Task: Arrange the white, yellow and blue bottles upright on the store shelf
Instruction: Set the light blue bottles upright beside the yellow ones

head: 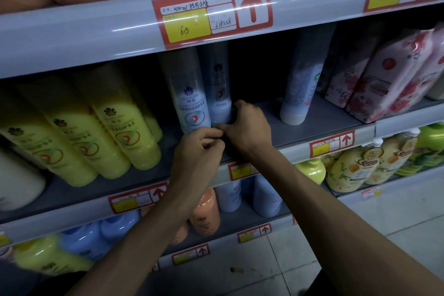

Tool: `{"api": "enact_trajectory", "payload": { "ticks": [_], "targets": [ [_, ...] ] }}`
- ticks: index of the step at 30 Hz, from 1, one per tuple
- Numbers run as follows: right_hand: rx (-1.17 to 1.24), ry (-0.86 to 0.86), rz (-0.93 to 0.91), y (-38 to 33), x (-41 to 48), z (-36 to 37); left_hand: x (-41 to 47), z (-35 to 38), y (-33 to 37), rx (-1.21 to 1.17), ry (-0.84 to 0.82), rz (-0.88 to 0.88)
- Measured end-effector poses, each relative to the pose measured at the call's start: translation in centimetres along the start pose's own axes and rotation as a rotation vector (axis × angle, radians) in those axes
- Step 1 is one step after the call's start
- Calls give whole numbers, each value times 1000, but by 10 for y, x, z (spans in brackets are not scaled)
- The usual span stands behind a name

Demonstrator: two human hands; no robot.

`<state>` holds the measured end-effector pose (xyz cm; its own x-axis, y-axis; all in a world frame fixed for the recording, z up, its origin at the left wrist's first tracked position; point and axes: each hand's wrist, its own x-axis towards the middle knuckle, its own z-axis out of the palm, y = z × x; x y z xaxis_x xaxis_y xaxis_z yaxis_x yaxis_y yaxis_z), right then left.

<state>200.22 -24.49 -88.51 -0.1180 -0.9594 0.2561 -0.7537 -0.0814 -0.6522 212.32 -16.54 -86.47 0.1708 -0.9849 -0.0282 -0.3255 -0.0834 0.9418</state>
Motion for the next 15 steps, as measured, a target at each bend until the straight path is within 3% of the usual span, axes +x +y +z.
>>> {"api": "enact_trajectory", "payload": {
  "ticks": [15],
  "targets": [
    [4, -9, 19, 1, -5, -2, 2, 1, -1, 0, 2, 7]
  ]
}}
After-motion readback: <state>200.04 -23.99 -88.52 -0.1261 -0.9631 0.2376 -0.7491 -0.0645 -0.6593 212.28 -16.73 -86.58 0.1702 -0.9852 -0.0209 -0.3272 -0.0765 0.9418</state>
